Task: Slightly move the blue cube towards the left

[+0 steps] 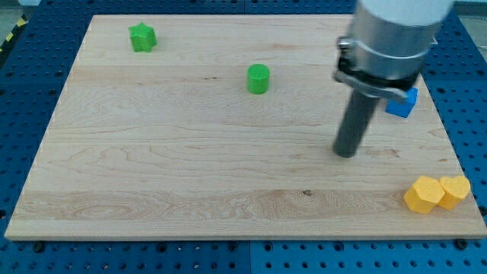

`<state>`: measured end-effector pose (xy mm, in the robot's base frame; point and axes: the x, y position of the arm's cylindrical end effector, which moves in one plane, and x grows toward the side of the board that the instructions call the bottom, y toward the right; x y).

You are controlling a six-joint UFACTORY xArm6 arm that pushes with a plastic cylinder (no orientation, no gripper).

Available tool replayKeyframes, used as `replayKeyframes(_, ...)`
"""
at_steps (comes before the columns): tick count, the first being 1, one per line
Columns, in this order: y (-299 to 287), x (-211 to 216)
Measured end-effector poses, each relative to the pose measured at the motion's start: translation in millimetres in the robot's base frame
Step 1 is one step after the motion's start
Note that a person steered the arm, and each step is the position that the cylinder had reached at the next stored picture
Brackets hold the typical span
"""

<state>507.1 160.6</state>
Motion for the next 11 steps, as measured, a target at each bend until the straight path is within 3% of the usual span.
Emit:
replayKeyframes(1,34,0)
replayKeyframes(3,35,0)
replayKeyframes(6,179,6)
replayKeyframes(7,184,-6)
replayKeyframes(9,154,-88)
replayKeyframes(11,72,-103)
